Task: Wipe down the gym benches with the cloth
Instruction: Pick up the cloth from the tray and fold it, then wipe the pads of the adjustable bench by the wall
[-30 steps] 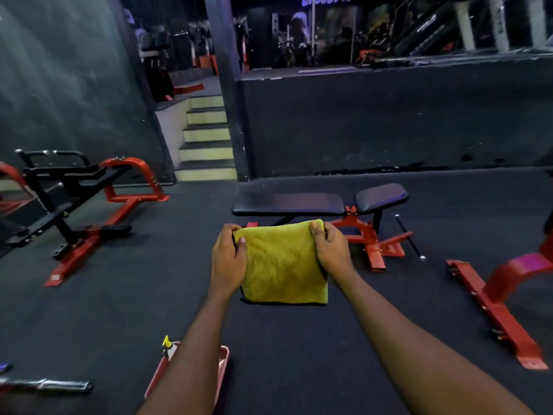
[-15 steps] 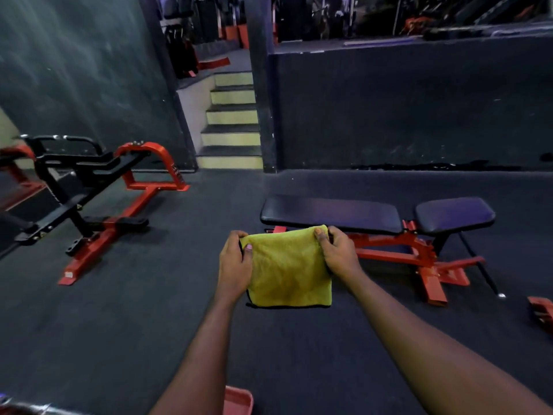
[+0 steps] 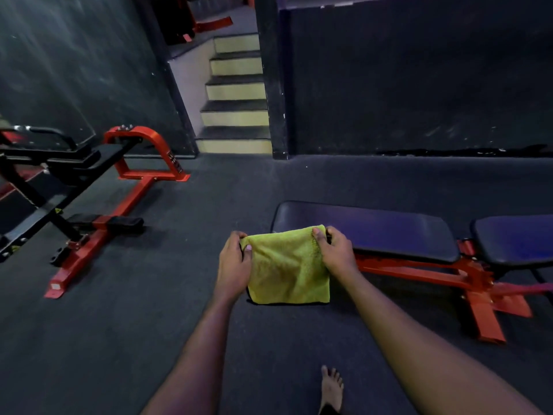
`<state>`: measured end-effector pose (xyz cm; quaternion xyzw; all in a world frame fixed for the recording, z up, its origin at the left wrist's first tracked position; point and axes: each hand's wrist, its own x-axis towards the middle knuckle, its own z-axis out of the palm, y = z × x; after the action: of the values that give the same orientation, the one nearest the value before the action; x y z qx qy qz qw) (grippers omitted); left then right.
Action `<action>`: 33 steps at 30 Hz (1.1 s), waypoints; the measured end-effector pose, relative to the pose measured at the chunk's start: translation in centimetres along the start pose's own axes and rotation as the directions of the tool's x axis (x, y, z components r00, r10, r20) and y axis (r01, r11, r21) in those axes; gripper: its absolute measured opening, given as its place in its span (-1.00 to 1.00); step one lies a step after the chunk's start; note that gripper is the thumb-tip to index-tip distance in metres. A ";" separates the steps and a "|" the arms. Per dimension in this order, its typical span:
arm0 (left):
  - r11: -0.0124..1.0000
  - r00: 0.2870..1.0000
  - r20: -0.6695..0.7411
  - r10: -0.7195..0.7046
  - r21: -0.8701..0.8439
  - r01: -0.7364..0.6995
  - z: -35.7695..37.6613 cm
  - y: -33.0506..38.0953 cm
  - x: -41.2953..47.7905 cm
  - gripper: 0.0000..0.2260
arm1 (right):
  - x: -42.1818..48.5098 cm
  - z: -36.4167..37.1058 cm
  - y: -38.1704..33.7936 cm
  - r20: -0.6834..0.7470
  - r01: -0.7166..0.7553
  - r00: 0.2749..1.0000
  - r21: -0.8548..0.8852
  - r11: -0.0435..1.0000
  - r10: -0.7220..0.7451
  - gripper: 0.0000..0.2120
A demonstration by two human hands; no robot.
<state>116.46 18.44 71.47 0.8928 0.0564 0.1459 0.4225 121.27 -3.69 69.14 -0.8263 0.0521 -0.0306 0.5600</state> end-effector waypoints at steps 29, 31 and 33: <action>0.986 0.732 0.679 0.057 0.079 -0.150 18.8 -22.9 44.8 -0.83 | 33.4 24.9 8.8 -0.572 -0.582 0.655 0.036 0.813 0.494 -0.66; 0.985 0.716 0.695 0.068 0.065 -0.157 21.4 -24.3 46.0 -0.83 | 34.3 25.7 10.5 -0.611 -0.582 0.649 -0.015 0.813 0.453 -0.69; 0.982 0.701 0.707 0.090 0.055 -0.181 24.5 -26.5 46.8 -0.83 | 35.7 27.0 13.3 -0.661 -0.575 0.645 -0.088 0.814 0.384 -0.71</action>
<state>169.10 27.67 46.27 0.9066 -0.1655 -0.1768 0.3456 158.98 12.01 46.51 -0.7977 0.4547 -0.1388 0.3710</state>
